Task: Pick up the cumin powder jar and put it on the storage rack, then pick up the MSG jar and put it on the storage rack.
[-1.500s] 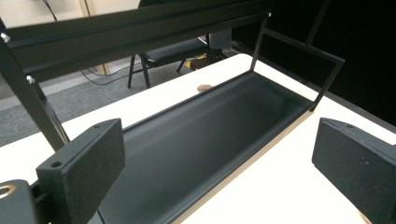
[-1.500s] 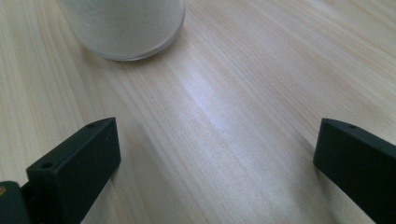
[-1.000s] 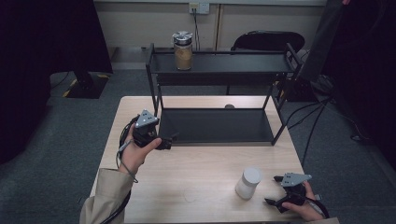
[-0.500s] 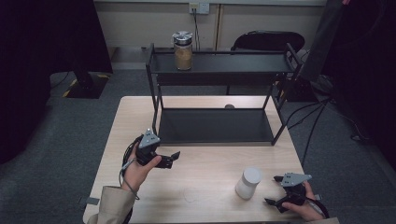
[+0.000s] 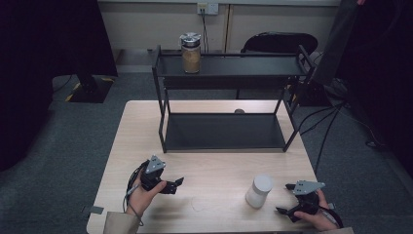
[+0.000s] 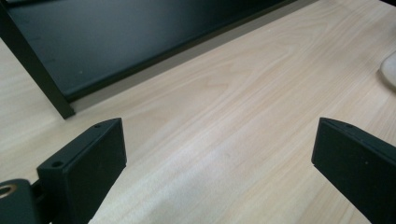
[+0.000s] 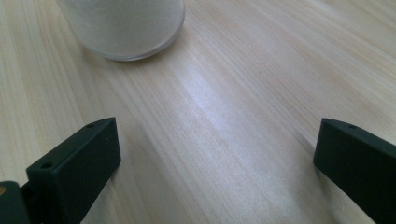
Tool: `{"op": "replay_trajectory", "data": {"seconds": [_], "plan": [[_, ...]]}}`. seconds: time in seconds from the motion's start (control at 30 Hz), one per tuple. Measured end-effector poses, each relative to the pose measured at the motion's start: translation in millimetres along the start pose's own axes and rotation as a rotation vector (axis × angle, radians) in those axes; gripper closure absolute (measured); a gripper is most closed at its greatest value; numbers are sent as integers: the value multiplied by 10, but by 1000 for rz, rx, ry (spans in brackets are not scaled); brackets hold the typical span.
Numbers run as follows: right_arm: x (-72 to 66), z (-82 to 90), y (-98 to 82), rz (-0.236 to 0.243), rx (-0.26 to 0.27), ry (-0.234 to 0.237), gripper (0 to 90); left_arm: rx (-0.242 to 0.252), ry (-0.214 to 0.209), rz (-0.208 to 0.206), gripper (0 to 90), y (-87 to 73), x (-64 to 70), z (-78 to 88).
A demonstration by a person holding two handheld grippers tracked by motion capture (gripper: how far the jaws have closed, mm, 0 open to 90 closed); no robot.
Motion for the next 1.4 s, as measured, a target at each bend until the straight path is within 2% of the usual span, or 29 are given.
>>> {"op": "replay_trajectory", "data": {"seconds": [0.1,0.27,0.9,1.03,1.4], "plan": [[0,0,0,0,0,0,0,-25,5,-4,27,-85,25,-23],[0,0,0,0,0,0,0,-70,-14,1,28,-214,75,-67],[0,0,0,0,0,0,0,-182,-30,-46,28,-330,151,-194],[0,0,0,0,0,0,0,-193,-29,-68,23,-338,167,-210],[-2,1,1,-3,0,-2,0,-200,-22,-97,2,-345,188,-223]]}}
Point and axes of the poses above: each handheld gripper's, and its own axes: z roughly backward along the jaws, y roughly out of its top, x roughly to its right, the point moved 10 cm from there along -z, roughly forward along the jaws, and after that the axes turned 10 degrees about -z, right-handed, at the moved point
